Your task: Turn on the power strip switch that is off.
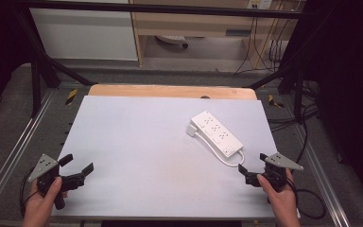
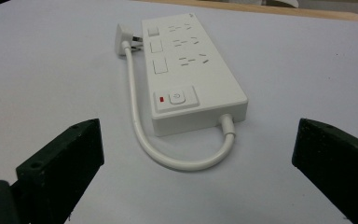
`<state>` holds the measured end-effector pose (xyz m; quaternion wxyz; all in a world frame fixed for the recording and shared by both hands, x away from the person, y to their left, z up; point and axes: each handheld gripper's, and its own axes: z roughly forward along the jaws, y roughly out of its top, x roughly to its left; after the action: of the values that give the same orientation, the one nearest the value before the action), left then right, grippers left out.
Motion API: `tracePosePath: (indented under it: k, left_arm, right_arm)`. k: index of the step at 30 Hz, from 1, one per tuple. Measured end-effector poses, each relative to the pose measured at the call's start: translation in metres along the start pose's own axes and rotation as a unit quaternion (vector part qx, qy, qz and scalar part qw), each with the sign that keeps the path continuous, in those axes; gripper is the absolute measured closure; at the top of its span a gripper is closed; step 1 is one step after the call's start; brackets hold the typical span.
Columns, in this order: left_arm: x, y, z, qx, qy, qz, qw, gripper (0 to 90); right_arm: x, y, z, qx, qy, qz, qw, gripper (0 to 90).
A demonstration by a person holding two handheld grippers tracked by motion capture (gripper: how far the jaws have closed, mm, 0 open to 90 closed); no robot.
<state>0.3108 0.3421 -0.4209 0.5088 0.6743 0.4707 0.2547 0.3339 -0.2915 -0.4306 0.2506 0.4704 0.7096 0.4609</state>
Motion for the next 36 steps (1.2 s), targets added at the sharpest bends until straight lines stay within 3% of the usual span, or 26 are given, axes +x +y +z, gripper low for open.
tracePosePath:
  k: [26, 36]
  left_arm:
    - [-0.003, -0.001, 0.003, 0.013, -0.007, 0.01, 0.9998, 6.4]
    - [-0.005, -0.003, 0.005, 0.019, -0.007, 0.013, 0.9997, 6.4]
  right_arm:
    - [0.005, 0.021, -0.016, -0.06, 0.011, 0.013, 0.998, 2.1]
    - [0.009, 0.051, -0.012, -0.056, 0.024, -0.004, 0.9982, 2.1]
